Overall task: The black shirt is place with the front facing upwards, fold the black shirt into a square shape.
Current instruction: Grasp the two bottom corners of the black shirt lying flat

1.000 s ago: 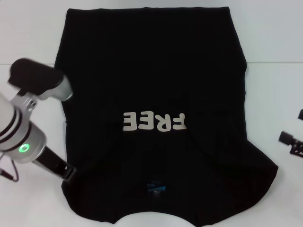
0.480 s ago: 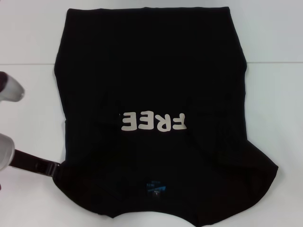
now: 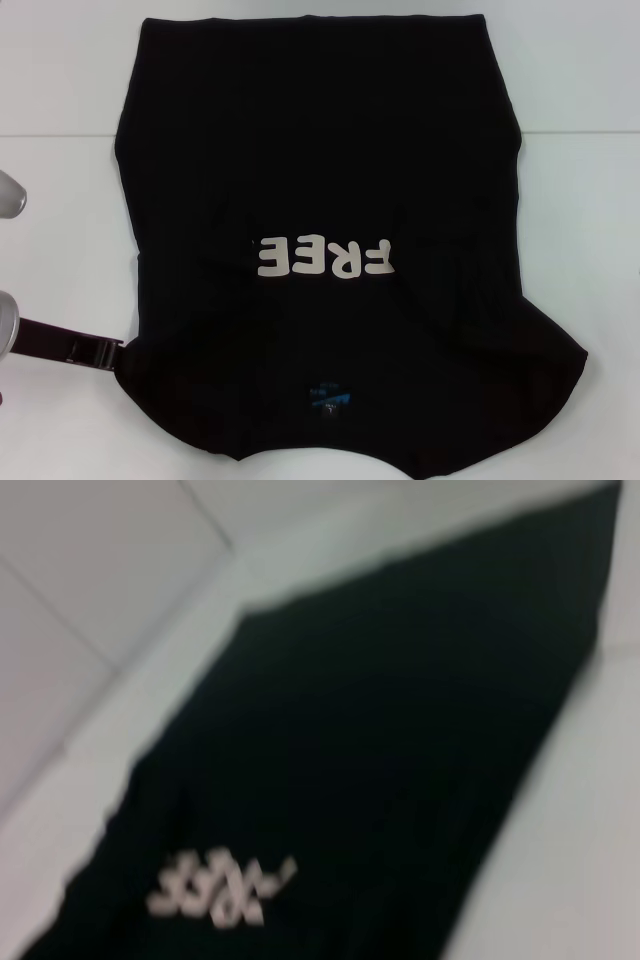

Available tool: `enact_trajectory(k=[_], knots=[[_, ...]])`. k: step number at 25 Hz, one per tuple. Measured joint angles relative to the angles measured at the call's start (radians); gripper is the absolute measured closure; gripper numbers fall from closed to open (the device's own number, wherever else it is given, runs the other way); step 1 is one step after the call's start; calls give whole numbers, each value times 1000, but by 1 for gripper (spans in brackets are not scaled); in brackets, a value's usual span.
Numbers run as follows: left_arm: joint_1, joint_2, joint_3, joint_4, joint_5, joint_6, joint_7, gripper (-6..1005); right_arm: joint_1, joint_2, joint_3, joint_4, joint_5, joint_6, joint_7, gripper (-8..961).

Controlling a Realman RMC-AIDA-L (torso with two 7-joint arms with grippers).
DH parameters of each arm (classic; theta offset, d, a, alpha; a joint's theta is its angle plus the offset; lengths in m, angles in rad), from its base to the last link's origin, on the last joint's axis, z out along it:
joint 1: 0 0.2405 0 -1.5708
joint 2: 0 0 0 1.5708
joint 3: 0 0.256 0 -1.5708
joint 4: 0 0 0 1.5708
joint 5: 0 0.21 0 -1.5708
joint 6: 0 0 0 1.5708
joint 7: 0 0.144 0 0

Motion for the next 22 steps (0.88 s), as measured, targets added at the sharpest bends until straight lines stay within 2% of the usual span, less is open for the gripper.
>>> enact_trajectory(k=[4,10,15,22], knots=[[-5,2,-23,-16,-18,-1,16,949,86,-1,-89,-101,-192,-59,205,25],[-17,3,-65,-43,-33,-1,39,948,208,20,-129,-129,-375,-162,318,50],[-24,5,-94,-57,-43,0,61,948,235,39,-174,-81,-386,-143,336,71],[-34,9,-98,-72,-44,-1,67,947,251,26,-181,42,-381,-98,326,100]])
